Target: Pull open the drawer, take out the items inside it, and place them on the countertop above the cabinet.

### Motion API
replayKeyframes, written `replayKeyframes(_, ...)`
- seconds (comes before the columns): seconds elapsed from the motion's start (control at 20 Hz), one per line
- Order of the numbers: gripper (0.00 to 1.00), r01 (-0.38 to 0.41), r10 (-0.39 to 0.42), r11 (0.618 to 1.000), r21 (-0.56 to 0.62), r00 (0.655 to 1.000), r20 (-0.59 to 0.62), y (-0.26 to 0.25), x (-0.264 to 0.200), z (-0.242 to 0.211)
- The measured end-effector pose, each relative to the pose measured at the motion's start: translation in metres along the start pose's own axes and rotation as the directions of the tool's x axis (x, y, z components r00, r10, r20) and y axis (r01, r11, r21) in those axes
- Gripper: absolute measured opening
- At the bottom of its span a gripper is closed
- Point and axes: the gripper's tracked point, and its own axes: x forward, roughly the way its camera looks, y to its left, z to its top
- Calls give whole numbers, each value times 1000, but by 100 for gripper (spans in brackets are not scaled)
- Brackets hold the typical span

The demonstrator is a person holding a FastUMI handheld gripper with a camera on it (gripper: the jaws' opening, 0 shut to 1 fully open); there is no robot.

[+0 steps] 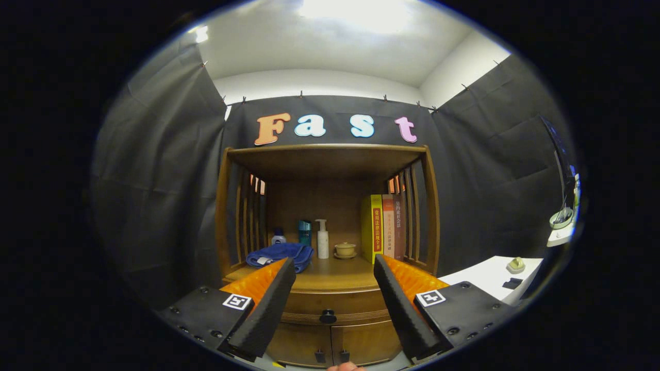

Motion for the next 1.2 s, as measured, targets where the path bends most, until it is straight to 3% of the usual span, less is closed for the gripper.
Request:
replayKeyframes(0.25, 99, -56, 47, 995, -88, 994, -99, 15, 63, -119)
replayKeyframes(0.6, 97, -14, -1, 997, -75, 980, -200, -5, 108, -205)
replayKeyframes(0.95, 88, -24, 3, 997, -74, 962, -273, -2, 135, -245)
replayKeyframes(1.2, 69, -16, -5, 997, -73, 961, -278, 2, 138, -251)
